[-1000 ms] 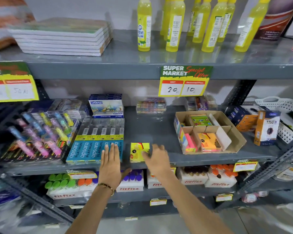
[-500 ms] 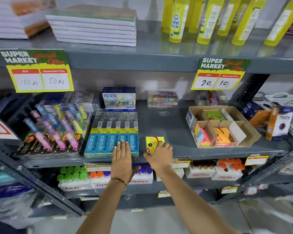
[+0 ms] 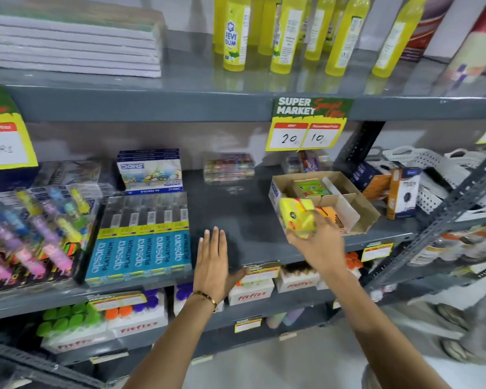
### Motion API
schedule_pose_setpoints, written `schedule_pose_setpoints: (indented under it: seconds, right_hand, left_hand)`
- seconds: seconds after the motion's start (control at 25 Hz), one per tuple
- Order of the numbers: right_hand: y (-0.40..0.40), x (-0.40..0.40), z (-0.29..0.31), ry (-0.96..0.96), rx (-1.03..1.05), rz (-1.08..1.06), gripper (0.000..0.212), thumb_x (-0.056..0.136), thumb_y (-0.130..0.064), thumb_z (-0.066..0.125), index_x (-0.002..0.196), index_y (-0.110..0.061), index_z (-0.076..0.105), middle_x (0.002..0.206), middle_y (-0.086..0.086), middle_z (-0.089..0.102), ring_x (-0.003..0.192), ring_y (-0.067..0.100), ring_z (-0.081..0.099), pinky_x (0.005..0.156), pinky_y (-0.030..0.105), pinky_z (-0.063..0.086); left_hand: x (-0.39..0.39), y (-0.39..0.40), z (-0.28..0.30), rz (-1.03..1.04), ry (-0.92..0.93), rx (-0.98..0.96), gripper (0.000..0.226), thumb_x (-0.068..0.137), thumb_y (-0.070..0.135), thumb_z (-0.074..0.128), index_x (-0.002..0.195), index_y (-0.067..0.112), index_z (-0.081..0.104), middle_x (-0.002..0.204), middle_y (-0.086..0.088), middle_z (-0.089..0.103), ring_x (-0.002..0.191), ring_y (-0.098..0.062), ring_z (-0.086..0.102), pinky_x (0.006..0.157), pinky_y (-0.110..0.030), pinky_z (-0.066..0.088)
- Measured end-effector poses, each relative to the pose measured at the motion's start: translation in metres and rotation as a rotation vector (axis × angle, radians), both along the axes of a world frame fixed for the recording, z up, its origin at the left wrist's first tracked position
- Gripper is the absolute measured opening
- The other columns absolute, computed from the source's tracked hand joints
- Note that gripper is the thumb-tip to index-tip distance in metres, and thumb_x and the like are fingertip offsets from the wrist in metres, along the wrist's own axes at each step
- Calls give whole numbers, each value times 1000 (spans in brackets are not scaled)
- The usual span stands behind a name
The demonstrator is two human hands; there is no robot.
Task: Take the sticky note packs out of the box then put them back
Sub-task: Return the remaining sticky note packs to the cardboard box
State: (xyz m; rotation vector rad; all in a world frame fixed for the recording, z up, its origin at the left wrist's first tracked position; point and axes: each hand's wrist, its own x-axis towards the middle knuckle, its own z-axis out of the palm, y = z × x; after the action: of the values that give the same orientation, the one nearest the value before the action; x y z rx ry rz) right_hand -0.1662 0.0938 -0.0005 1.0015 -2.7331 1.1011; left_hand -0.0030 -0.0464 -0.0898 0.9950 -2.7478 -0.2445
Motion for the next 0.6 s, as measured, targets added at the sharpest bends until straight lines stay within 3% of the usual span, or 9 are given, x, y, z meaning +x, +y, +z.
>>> schedule_pose_setpoints:
  seconds: [0.08, 0.16, 0.24, 0.4, 0.48, 0.6]
  right_hand:
    - [20, -39, 7, 8, 30, -104, 54, 70, -37, 79, 112, -8, 61, 99, 15, 69, 96, 34, 62, 78, 35, 50]
    - [29, -70, 5, -8, 96, -138, 52, 70, -33, 79, 111, -8, 61, 100, 17, 70, 97, 37, 62, 85, 42, 51]
    - [27, -90, -5, -4, 162, -103, 47, 70, -31, 79, 108, -9, 63, 101, 16, 71, 97, 37, 63, 90, 48, 50]
    - [13, -116, -25, 30, 243, -27, 43, 70, -38, 76, 100, -9, 65, 100, 13, 72, 98, 34, 65, 92, 47, 51]
    - [8, -126, -33, 1, 297, 2, 50, 71, -43, 73, 108, -10, 64, 106, 11, 71, 106, 31, 62, 97, 46, 48]
    - [8, -134, -44, -10, 334, 44, 59, 72, -48, 71, 120, -16, 59, 115, 7, 68, 119, 28, 53, 101, 43, 46]
  left_hand:
    - [-14, 2, -9, -11, -86, 7, 108, 77, 75, 36, 143, -1, 0, 155, -19, 4, 141, -36, -3, 116, -44, -2]
    - [-20, 2, -20, 3, -140, 31, 112, 72, 82, 24, 143, 0, -3, 155, -19, 0, 141, -34, -5, 115, -43, -4]
    - [-23, 2, -26, 27, -174, 14, 120, 61, 88, 6, 143, 1, -4, 155, -18, -1, 142, -34, -5, 114, -42, -6]
    - [-26, 2, -32, 53, -152, 13, 132, 46, 88, -22, 144, 2, 1, 155, -18, 3, 142, -33, -1, 114, -42, -5]
    - [-26, 3, -31, 65, -157, 14, 130, 48, 87, -22, 144, 3, 2, 155, -17, 4, 142, -33, -1, 113, -41, -6]
    - [-26, 4, -31, 88, -178, 1, 109, 70, 83, 11, 145, 5, 0, 156, -15, 2, 142, -31, -3, 113, -40, -7]
